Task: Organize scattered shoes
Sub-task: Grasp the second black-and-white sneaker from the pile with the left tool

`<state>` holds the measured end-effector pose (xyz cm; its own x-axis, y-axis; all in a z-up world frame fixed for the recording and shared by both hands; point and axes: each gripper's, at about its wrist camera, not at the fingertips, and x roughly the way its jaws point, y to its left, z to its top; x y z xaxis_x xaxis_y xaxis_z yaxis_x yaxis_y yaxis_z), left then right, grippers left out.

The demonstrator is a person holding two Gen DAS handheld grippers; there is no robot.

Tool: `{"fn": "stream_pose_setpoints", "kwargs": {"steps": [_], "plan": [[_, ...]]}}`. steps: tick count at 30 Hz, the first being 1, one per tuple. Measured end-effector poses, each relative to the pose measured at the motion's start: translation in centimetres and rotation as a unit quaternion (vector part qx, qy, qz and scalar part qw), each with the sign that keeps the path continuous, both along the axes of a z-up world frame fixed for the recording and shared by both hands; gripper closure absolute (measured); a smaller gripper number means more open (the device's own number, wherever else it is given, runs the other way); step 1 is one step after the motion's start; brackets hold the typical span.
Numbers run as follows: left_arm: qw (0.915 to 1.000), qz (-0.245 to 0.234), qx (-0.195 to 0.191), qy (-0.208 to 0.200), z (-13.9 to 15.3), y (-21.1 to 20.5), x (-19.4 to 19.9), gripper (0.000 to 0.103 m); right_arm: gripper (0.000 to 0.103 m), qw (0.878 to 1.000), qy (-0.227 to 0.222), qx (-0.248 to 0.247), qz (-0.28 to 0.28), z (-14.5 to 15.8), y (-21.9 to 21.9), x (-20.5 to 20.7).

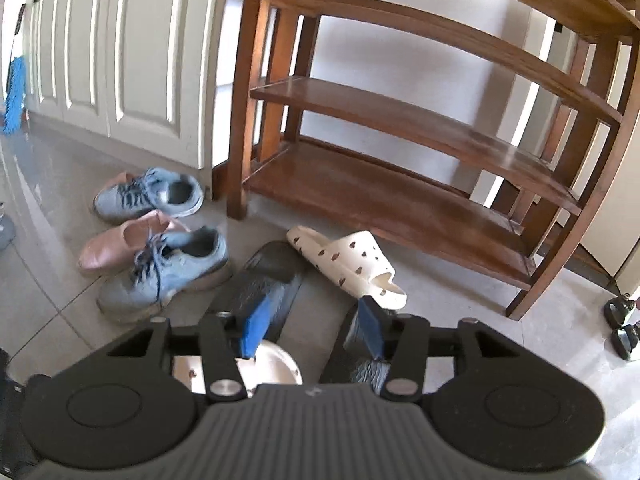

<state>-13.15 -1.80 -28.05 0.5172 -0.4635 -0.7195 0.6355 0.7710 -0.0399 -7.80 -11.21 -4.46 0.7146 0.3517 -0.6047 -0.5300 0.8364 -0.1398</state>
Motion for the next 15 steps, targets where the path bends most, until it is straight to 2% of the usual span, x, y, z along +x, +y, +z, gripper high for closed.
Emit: {"fn": "stream_pose_setpoints", "kwargs": {"steps": [4, 7, 11, 15], "plan": [[0.9996, 0.020, 0.013, 0.012, -1.0, -0.8, 0.8, 0.059, 0.049, 0.999, -0.004, -0.026, 0.025, -0.9, 0.2, -1.1], [0.9992, 0.018, 0.034, -0.009, -1.1, -1.2, 0.2, 0.062, 0.049, 0.999, -0.005, -0.038, 0.030, -1.8, -0.1, -1.6], [0.9986, 0.025, 0.041, -0.022, -1.4, -1.3, -0.2, 0.062, 0.049, 0.999, 0.015, -0.035, 0.009, -3.0, -1.8, -2.0], [0.9984, 0.032, 0.041, -0.021, -1.4, -1.2, -0.2, 0.062, 0.049, 0.998, 0.058, -0.021, -0.030, -5.7, -4.6, -3.0]]}}
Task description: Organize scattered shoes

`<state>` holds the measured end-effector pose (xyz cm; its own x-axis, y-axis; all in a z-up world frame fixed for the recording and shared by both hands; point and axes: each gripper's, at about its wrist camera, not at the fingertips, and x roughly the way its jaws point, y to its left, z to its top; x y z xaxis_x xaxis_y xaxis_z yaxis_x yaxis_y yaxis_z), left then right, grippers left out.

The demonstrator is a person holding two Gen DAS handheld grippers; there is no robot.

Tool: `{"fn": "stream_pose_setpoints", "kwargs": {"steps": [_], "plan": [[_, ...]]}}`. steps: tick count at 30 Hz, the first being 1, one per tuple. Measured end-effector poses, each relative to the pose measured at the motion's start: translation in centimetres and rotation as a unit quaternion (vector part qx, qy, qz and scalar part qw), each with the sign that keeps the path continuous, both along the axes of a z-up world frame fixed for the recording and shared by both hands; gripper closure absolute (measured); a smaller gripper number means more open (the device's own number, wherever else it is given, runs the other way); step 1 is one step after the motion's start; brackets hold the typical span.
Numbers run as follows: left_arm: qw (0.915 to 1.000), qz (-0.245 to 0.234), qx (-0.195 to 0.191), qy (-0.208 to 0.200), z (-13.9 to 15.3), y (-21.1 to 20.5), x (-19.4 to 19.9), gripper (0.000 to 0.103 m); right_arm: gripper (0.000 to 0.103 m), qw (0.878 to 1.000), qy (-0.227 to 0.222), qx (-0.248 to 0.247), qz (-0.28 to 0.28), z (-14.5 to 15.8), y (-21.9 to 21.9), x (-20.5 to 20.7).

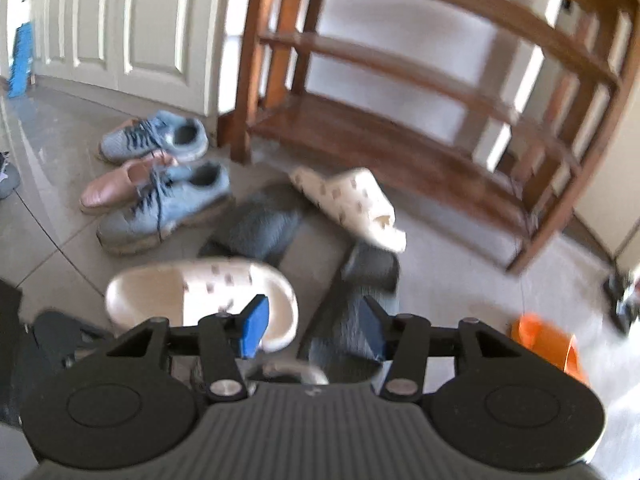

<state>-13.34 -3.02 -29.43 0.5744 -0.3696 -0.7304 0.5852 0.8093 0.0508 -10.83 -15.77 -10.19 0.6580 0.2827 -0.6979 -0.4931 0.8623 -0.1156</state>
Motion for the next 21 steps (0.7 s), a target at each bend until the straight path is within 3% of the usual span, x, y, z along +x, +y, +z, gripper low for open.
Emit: {"fn": "stream_pose_setpoints", "kwargs": {"steps": [5, 12, 15, 21], "plan": [[0.9999, 0.008, 0.008, -0.004, -0.1, -0.2, 0.1, 0.060, 0.049, 0.998, 0.047, 0.024, -0.044, -3.7, -2.4, -2.6], [0.9995, 0.027, 0.015, 0.004, -0.5, -0.7, 0.9, 0.060, 0.049, 0.994, 0.072, 0.044, -0.064, -6.4, -3.1, -5.2], [0.9998, 0.014, 0.015, 0.008, -0.8, -0.8, 0.8, 0.076, 0.049, 0.993, 0.076, 0.050, -0.072, -6.7, -3.5, -5.1], [0.9994, -0.019, 0.030, 0.001, -0.5, -0.5, 0.5, 0.082, 0.049, 0.994, 0.077, 0.049, -0.061, -7.1, -3.2, -5.4]]}}
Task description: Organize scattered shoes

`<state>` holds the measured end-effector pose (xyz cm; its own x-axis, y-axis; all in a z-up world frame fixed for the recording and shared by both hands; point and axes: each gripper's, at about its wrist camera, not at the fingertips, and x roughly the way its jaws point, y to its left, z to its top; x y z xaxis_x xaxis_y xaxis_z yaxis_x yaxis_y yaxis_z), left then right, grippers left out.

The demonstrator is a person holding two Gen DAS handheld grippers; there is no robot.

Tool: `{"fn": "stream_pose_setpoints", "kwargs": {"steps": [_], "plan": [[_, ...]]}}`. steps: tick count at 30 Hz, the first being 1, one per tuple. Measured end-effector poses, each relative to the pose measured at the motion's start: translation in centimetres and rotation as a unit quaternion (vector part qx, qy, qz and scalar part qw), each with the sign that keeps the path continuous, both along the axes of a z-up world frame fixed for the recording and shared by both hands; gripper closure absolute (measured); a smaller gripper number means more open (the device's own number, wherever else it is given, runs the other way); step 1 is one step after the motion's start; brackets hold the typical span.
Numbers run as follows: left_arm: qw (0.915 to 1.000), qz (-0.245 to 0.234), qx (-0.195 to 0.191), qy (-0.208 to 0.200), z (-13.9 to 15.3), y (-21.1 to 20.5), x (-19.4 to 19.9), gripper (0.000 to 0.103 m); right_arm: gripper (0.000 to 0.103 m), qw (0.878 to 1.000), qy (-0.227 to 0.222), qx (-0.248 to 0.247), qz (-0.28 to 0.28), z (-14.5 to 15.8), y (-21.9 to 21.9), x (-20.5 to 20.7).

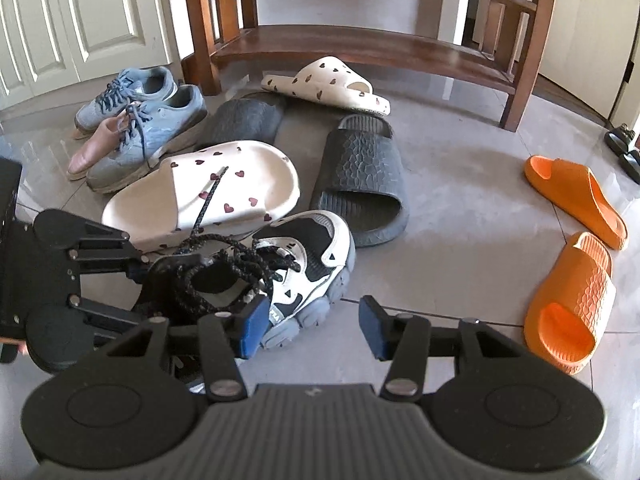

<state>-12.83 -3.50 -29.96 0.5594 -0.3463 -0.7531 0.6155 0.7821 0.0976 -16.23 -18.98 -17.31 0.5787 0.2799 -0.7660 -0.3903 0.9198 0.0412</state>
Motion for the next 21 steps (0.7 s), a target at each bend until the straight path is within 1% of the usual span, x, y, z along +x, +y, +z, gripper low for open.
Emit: {"fn": "stream_pose_setpoints", "kwargs": {"steps": [4, 7, 11, 13, 16, 17, 20, 21], "plan": [[0.9997, -0.016, 0.016, -0.005, 0.0, 0.8, -1.0, 0.083, 0.049, 0.999, -0.006, -0.014, 0.028, -0.1, 0.9, -0.2], [0.9983, -0.040, 0.039, -0.014, 0.3, 2.1, -2.1, 0.083, 0.049, 0.999, 0.003, -0.008, 0.041, -0.3, 1.2, -0.1], [0.9963, -0.063, 0.058, 0.010, 0.6, 5.4, -3.6, 0.083, 0.049, 0.998, 0.019, 0.010, 0.059, -0.8, 1.7, 0.4], [0.9949, -0.067, 0.072, 0.019, 0.7, 7.2, -4.5, 0.083, 0.049, 0.996, 0.024, 0.017, 0.079, -1.0, 2.6, 0.6], [0.9936, -0.057, 0.095, 0.023, 1.0, 9.7, -5.5, 0.081, 0.049, 0.992, 0.029, 0.025, 0.117, -1.4, 4.6, 0.8], [0.9933, -0.050, 0.103, 0.018, 1.1, 10.5, -5.7, 0.078, 0.049, 0.990, 0.030, 0.027, 0.132, -1.5, 5.5, 0.8], [0.9926, -0.015, 0.120, 0.012, 1.5, 12.3, -5.7, 0.074, 0.047, 0.985, 0.030, 0.031, 0.168, -1.7, 7.7, 0.8], [0.9922, -0.002, 0.124, 0.012, 1.6, 12.7, -5.7, 0.074, 0.047, 0.981, 0.028, 0.031, 0.187, -1.8, 8.8, 0.7]]}}
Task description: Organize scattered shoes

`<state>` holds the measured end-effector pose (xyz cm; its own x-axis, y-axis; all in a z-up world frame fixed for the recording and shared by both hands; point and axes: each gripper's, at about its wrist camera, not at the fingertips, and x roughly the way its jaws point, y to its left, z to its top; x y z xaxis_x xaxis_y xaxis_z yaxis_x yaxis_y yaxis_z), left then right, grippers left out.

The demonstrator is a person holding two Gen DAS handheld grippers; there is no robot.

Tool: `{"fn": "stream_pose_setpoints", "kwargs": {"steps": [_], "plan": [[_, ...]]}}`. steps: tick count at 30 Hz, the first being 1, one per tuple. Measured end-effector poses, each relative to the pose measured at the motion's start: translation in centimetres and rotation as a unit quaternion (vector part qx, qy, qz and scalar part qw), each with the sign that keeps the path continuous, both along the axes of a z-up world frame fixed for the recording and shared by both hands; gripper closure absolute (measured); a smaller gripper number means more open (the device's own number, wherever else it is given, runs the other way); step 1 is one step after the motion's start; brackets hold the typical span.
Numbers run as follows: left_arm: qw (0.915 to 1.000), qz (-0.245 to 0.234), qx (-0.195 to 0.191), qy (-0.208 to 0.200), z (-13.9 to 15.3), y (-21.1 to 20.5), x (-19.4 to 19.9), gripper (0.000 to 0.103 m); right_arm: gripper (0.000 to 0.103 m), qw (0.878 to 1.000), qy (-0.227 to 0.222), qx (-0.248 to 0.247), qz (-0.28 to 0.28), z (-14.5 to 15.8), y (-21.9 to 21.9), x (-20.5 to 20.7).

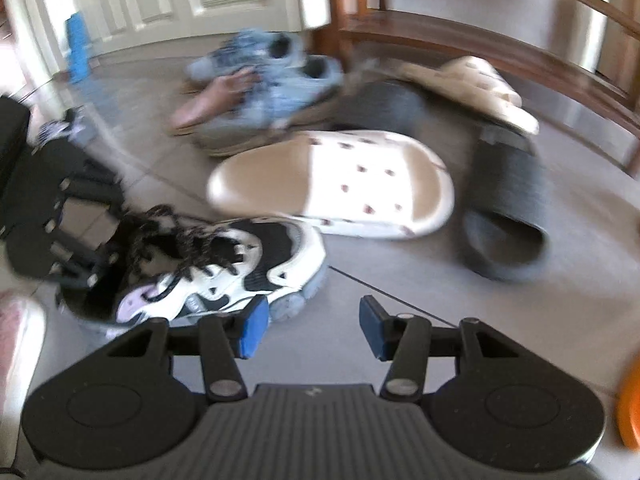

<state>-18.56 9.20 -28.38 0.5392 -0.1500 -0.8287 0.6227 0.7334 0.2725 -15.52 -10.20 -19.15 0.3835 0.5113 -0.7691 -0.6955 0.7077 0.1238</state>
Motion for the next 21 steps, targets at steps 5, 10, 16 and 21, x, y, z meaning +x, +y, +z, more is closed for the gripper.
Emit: {"fn": "stream_pose_setpoints", "kwargs": {"steps": [5, 10, 16, 21], "plan": [[0.9986, 0.051, 0.001, -0.014, 1.4, 0.9, -1.3, 0.072, 0.046, 0.998, -0.004, 0.009, 0.058, -0.1, 3.3, -0.1], [0.9921, 0.100, -0.066, -0.037, 4.5, 2.2, -3.7, 0.072, 0.046, 0.995, -0.005, 0.019, 0.099, -0.3, 5.7, -0.1], [0.9795, 0.060, -0.185, 0.051, 4.9, 2.2, -4.0, 0.072, 0.046, 0.992, -0.018, 0.029, 0.123, 0.1, 6.4, -0.6], [0.9864, 0.046, -0.148, 0.055, 3.0, 0.1, -3.9, 0.073, 0.046, 0.993, -0.026, 0.027, 0.115, 0.7, 6.0, -0.6]]}}
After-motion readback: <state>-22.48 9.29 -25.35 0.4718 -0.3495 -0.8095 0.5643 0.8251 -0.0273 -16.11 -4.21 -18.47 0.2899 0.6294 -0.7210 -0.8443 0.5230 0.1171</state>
